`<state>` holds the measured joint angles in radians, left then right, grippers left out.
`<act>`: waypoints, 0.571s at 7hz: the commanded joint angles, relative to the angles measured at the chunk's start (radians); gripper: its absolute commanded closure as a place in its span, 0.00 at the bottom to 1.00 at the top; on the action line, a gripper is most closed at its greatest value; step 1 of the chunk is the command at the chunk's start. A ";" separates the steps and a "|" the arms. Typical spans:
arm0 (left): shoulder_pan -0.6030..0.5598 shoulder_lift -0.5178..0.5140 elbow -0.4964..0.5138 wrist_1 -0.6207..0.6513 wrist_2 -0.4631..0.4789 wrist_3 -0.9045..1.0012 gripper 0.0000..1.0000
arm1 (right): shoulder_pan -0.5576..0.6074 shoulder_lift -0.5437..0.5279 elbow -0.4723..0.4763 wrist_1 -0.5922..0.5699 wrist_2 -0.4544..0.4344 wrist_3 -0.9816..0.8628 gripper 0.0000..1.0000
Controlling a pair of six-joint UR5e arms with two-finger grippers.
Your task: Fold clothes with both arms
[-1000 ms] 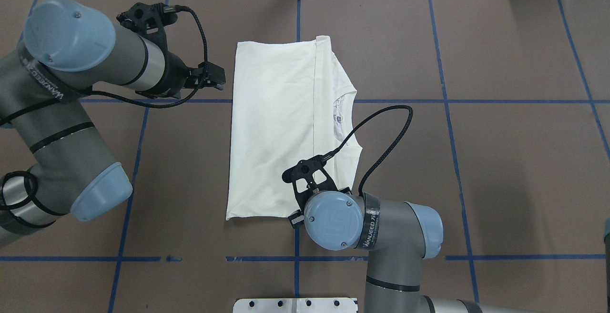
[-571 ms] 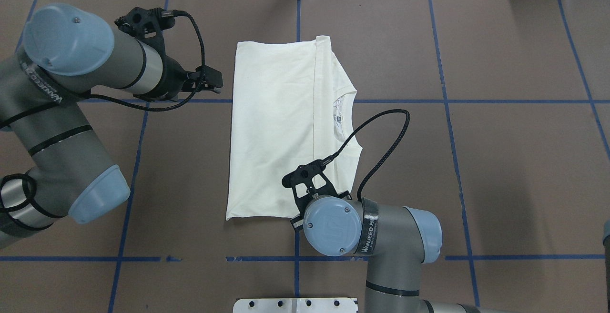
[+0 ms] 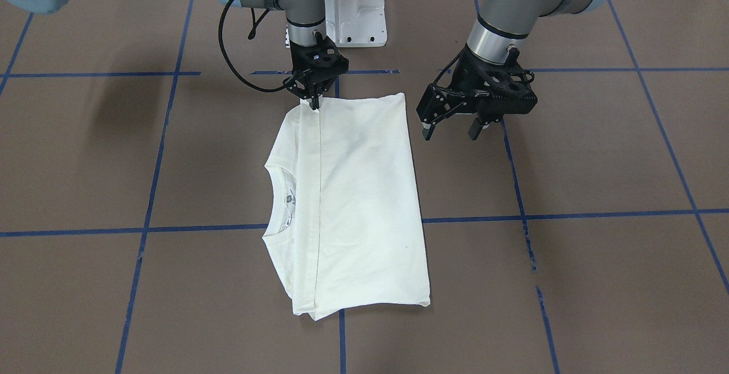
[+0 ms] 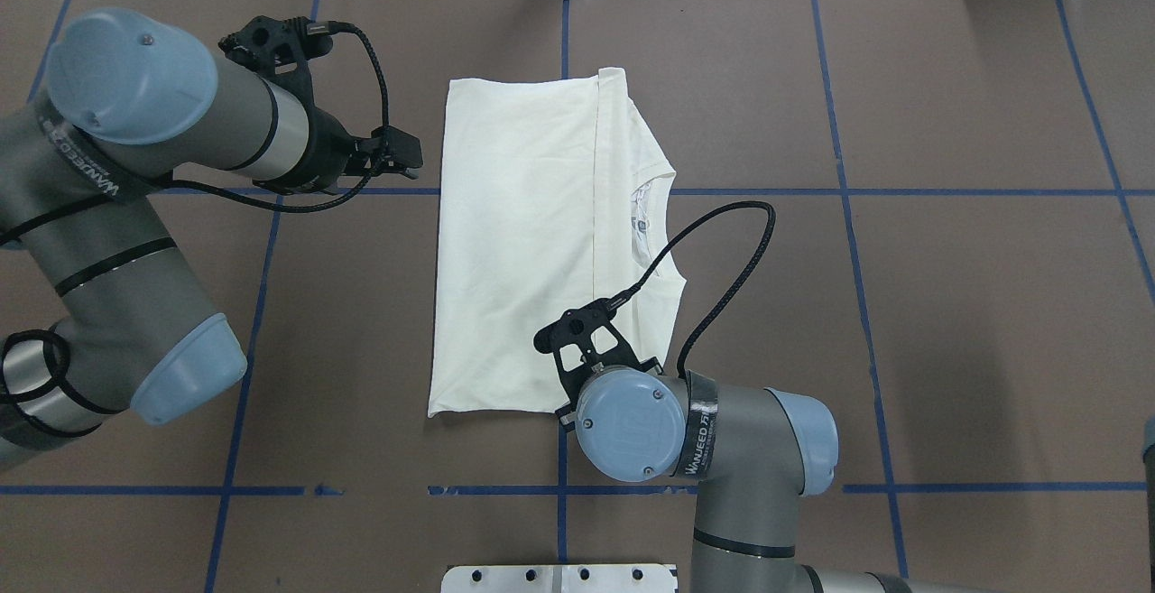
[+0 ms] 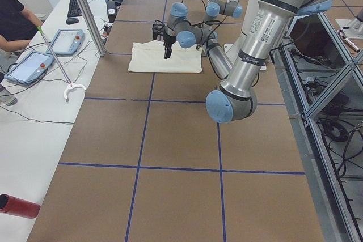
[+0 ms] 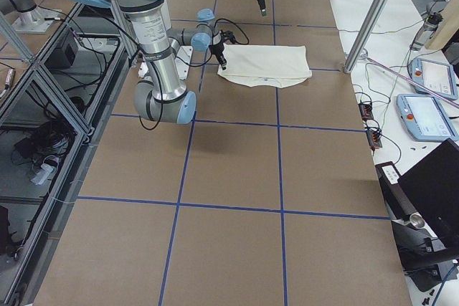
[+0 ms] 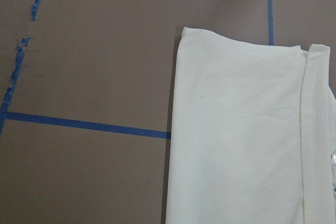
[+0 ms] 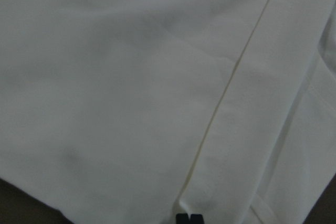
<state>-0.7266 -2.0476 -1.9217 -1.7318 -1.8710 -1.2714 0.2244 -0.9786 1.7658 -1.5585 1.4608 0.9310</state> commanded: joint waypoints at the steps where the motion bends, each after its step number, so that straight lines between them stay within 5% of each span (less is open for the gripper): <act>1: 0.004 -0.003 0.001 -0.002 -0.002 0.001 0.00 | 0.035 -0.003 0.014 0.000 0.013 -0.020 1.00; 4: 0.004 -0.006 0.003 -0.003 0.000 0.001 0.00 | 0.049 -0.148 0.124 0.002 0.055 -0.008 1.00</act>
<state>-0.7230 -2.0531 -1.9200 -1.7337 -1.8726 -1.2702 0.2688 -1.0522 1.8404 -1.5562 1.4897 0.9142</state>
